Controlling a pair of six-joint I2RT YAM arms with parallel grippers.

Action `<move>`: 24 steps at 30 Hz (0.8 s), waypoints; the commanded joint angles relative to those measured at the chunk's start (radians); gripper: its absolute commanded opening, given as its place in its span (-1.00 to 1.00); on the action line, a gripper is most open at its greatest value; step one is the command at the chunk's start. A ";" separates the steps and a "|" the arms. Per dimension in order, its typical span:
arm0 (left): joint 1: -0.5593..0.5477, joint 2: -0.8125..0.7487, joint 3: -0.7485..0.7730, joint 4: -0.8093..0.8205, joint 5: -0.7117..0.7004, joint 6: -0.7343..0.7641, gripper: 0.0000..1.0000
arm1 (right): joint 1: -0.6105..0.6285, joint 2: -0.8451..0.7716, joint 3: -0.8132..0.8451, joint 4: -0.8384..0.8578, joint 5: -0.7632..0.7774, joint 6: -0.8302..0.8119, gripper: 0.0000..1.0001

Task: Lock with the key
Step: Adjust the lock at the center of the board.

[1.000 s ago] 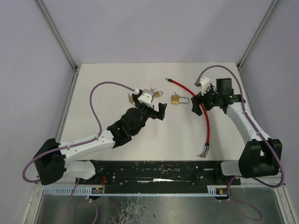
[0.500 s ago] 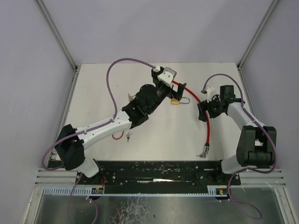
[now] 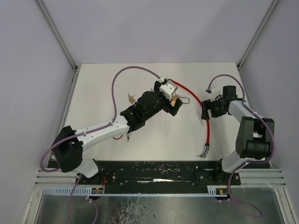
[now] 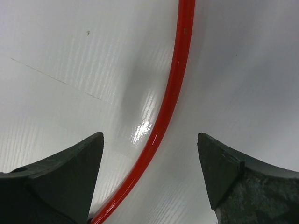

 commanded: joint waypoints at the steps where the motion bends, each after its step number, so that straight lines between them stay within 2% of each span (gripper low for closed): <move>1: 0.008 -0.046 -0.037 0.043 0.025 -0.017 0.85 | -0.003 0.025 0.036 0.042 -0.004 0.059 0.71; 10: 0.022 -0.043 -0.059 0.069 0.054 -0.037 0.88 | -0.003 0.073 0.013 0.128 0.020 0.171 0.50; 24: 0.033 -0.027 -0.078 0.099 0.053 -0.047 0.92 | -0.003 0.123 0.014 0.142 0.044 0.197 0.11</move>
